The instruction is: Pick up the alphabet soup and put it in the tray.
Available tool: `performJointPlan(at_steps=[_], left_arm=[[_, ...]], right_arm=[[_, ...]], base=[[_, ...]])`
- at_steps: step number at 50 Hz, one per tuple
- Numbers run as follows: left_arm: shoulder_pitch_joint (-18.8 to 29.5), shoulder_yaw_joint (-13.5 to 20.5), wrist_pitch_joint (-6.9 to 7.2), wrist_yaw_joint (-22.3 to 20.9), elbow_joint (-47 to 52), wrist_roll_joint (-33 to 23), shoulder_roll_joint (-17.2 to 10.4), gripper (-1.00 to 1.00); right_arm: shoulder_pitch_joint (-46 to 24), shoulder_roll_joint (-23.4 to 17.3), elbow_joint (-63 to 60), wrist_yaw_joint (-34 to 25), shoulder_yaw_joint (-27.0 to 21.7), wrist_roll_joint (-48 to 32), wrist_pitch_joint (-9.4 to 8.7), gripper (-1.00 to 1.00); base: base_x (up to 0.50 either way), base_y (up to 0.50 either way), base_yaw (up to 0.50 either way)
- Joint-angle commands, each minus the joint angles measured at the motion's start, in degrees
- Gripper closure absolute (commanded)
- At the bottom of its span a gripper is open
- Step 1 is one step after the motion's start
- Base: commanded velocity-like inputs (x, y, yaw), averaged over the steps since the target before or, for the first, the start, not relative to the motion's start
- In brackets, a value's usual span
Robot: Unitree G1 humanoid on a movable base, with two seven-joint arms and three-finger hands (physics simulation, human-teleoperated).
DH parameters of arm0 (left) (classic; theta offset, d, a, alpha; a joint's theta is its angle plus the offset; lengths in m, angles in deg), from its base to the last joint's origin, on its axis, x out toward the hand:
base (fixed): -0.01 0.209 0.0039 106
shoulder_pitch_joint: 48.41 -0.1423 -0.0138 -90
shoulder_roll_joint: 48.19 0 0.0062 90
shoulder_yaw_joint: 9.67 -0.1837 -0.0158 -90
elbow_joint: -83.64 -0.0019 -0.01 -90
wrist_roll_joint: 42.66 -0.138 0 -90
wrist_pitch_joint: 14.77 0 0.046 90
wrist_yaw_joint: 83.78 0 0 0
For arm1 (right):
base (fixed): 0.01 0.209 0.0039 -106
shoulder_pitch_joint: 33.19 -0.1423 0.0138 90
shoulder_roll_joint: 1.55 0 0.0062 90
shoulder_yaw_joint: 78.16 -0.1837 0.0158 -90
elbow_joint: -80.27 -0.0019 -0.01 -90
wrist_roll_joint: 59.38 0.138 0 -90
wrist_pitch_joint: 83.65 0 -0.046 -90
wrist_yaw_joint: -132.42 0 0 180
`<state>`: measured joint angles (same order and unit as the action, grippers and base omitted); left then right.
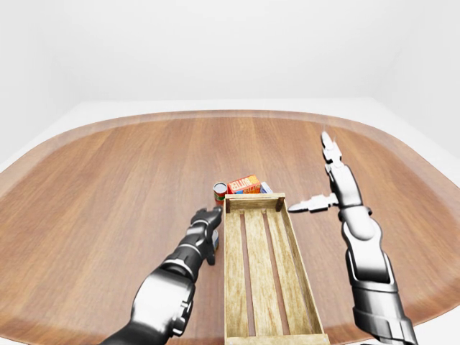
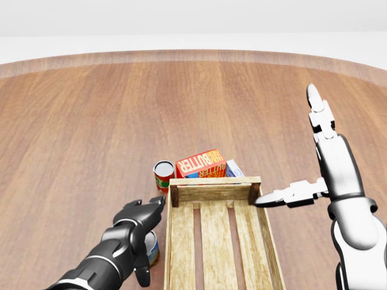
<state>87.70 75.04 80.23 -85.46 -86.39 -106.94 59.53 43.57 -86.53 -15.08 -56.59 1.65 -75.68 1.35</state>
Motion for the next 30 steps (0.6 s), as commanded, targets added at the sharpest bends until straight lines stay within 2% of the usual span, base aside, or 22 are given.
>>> performJointPlan(at_steps=[1,30], left_arm=[[-0.6,0.4,0.0,-1.0,1.1,1.7,0.2,-1.0],[-0.5,0.5,0.0,-0.4,1.0,2.2,-0.7,-1.0]], right_arm=[[0.2,0.1,0.3,0.2,0.1,-0.1,0.0,-0.99],[0.1,0.4,0.2,0.4,0.5,-0.3,0.0,-0.99]], base=[[0.0,0.0,0.0],[0.0,0.0,0.0]])
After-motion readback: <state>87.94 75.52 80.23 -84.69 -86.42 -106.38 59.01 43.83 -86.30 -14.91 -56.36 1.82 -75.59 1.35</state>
